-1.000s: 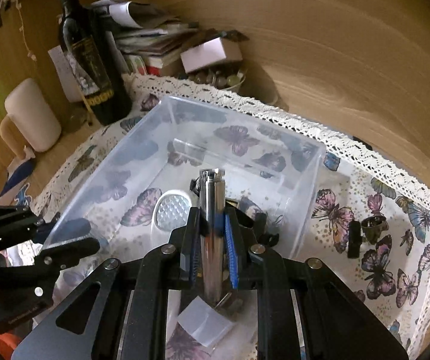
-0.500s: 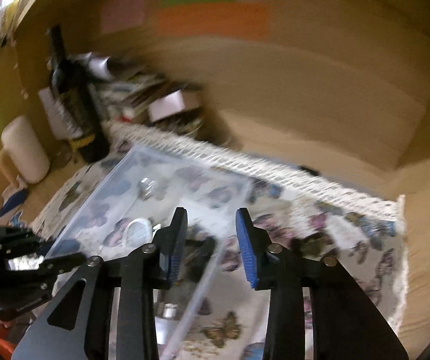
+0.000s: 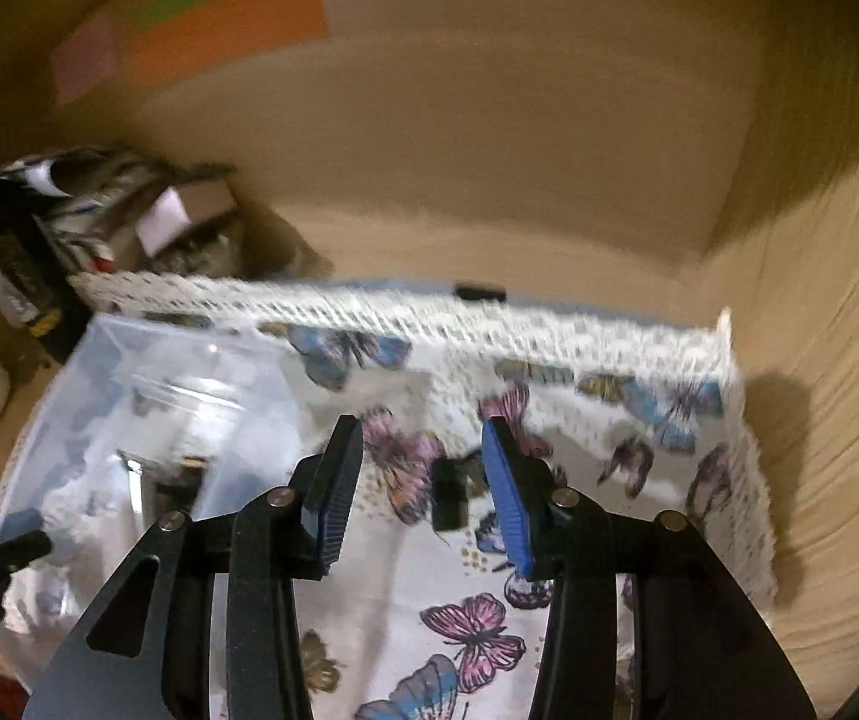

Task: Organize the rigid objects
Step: 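Grasp the small black clip with the right gripper, then carry the black clip into the clear box and open the right gripper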

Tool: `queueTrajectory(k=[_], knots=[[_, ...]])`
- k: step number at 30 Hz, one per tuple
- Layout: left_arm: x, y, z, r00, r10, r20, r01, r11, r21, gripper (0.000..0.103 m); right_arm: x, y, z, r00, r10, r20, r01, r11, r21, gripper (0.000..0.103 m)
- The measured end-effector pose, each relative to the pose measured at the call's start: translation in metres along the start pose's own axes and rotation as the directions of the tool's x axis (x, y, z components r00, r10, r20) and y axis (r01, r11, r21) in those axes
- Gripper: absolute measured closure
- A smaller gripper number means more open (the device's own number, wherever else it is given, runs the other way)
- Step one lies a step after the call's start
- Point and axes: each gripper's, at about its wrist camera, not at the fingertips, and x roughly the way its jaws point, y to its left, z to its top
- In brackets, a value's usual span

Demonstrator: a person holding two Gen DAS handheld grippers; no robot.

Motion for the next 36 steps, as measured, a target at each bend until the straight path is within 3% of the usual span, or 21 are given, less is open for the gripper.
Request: queueTrajectory(k=[5,11,16,18,27,36], knots=[[0.000,0.000,0.000,1.000,0.001,0.000,-0.001,1.000,0.000,0.087,0.031,-0.010,-0.018,0.994,0.038,-0.099,-0.034,0.999,0.034,0.065],[0.000,0.000,0.000,1.000,0.000,-0.002,0.000,1.000,-0.001,0.087,0.063,-0.010,-0.032,0.984,0.021,-0.176,-0.017,1.000,0.020,0.065],[0.000,0.000,0.000,1.000,-0.001,-0.001,0.001,1.000,-0.001,0.087,0.068,-0.007,-0.031,0.989,-0.011,-0.149,0.011,1.000,-0.003,0.066],[0.000,0.000,-0.001,1.000,-0.001,0.000,0.001,1.000,-0.002,0.087,0.068,-0.001,-0.032,0.990,-0.023,-0.141,0.019,0.999,-0.027,0.079],[0.000,0.001,0.000,1.000,0.000,0.000,0.000,1.000,-0.002,0.087,0.046,0.012,-0.034,0.994,0.003,-0.105,-0.007,0.999,-0.041,0.079],[0.000,0.001,-0.001,1.000,0.000,0.001,0.000,1.000,-0.002,0.087,-0.015,0.031,-0.021,0.999,0.028,0.030,-0.025,0.996,-0.091,0.079]])
